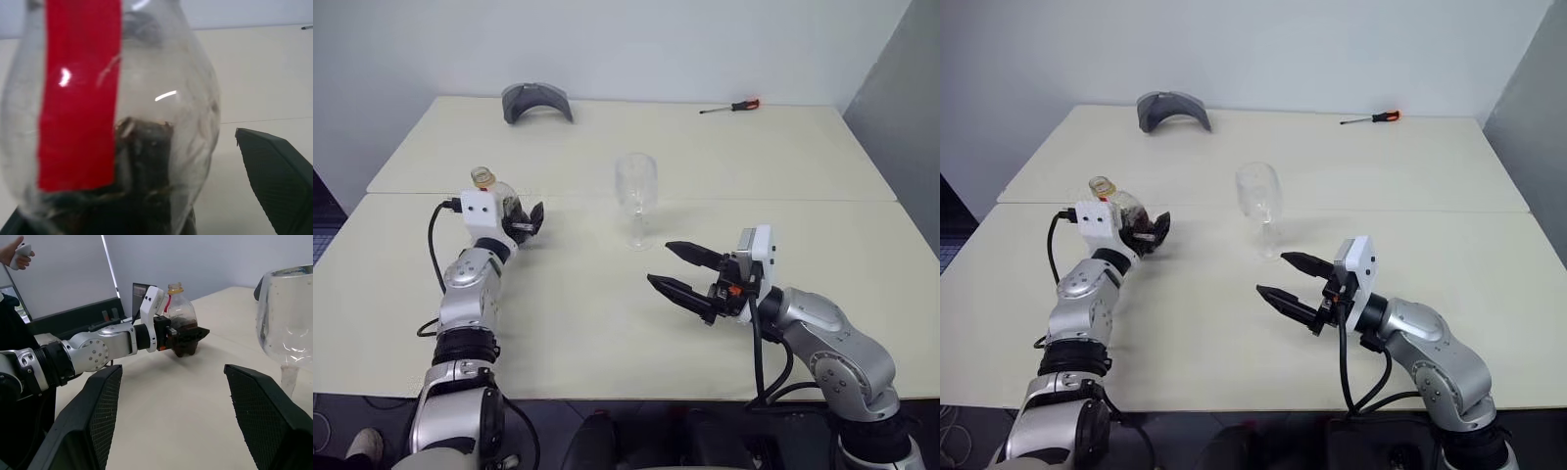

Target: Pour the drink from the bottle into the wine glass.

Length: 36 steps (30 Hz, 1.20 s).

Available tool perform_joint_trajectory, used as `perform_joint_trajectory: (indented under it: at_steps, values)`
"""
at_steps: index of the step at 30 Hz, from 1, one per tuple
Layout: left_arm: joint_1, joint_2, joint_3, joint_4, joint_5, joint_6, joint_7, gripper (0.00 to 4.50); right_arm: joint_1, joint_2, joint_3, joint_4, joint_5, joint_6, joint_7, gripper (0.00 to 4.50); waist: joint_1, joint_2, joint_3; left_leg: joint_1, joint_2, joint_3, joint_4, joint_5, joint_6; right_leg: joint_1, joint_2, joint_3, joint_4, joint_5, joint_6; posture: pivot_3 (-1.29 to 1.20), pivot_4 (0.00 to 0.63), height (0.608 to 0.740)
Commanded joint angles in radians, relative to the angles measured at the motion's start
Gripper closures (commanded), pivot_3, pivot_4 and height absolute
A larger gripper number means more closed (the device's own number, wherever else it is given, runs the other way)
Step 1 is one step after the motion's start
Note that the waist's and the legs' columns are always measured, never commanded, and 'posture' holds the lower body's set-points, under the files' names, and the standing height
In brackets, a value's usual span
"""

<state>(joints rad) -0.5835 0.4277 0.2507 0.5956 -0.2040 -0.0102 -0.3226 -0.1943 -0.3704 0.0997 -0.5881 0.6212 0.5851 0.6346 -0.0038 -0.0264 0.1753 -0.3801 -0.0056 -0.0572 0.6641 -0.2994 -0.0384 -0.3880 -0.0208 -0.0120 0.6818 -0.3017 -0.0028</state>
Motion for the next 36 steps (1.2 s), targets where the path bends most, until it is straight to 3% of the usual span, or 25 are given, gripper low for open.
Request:
perform_joint_trajectory:
  at_steps: [1,7,10,16,21,24,31,36]
  values:
    - [-0.025,0.01,0.008,0.012,0.003,-0.039,-0.006,1.26,0.003,0.005,-0.006,-0.047,0.021,-0.016,-0.009,0.93,0.001,0.0,0.0,-0.001,0.0,0.0,0.0,0.0,0.0,0.0,0.0,0.0,0.0,0.0,0.0,0.0,0.15,0.74]
    - [-0.039,0.026,0.01,0.041,0.002,-0.056,-0.023,3.14,-0.003,0.011,-0.01,-0.038,0.022,-0.018,-0.02,0.93,0.001,0.0,0.0,-0.001,-0.001,0.0,0.001,0.0,0.0,0.0,-0.001,0.0,-0.001,0.0,0.0,0.0,0.15,0.74]
    - [-0.044,0.025,0.008,0.039,0.004,-0.056,-0.023,3.63,-0.008,0.012,-0.011,-0.036,0.025,-0.017,-0.023,0.93,0.001,0.0,0.0,-0.001,-0.001,0.0,0.001,0.0,0.0,0.0,-0.001,0.0,0.0,0.0,0.0,0.0,0.15,0.74]
    - [-0.096,0.04,-0.046,0.006,0.035,-0.009,-0.064,3.65,-0.058,0.015,-0.029,-0.01,0.04,-0.003,-0.041,0.93,0.001,0.0,0.0,-0.002,-0.001,0.0,0.002,0.0,0.0,0.0,-0.001,-0.001,0.0,0.0,0.001,0.0,0.15,0.74]
    - [-0.256,0.082,-0.138,0.051,0.105,-0.027,-0.163,3.65,-0.212,0.03,-0.11,0.101,0.1,0.041,-0.081,0.93,0.001,-0.003,0.001,-0.002,-0.001,-0.001,0.004,0.001,0.0,0.0,0.0,-0.002,0.001,0.001,0.002,0.0,0.15,0.74]
    - [-0.364,0.087,-0.18,0.124,0.136,-0.053,-0.216,3.65,-0.306,0.016,-0.114,0.196,0.053,0.03,-0.081,0.93,0.0,-0.003,0.001,-0.003,-0.002,-0.001,0.004,0.001,0.001,0.0,0.0,-0.001,0.0,0.002,0.002,0.0,0.15,0.74]
    - [-0.597,0.107,-0.334,0.338,0.293,-0.274,-0.344,3.65,-0.464,0.013,-0.07,0.389,-0.086,-0.047,-0.057,0.93,-0.006,-0.003,0.001,-0.006,-0.002,0.004,0.002,0.001,0.0,-0.005,0.0,0.001,-0.001,0.002,0.002,0.0,0.15,0.74]
    - [-0.711,0.134,-0.447,0.472,0.442,-0.477,-0.339,3.65,-0.5,0.047,-0.074,0.436,-0.089,-0.049,-0.042,0.93,-0.025,-0.003,0.001,-0.023,-0.001,0.005,0.015,0.001,0.0,-0.021,-0.001,0.001,0.009,0.002,0.002,0.0,0.15,0.74]
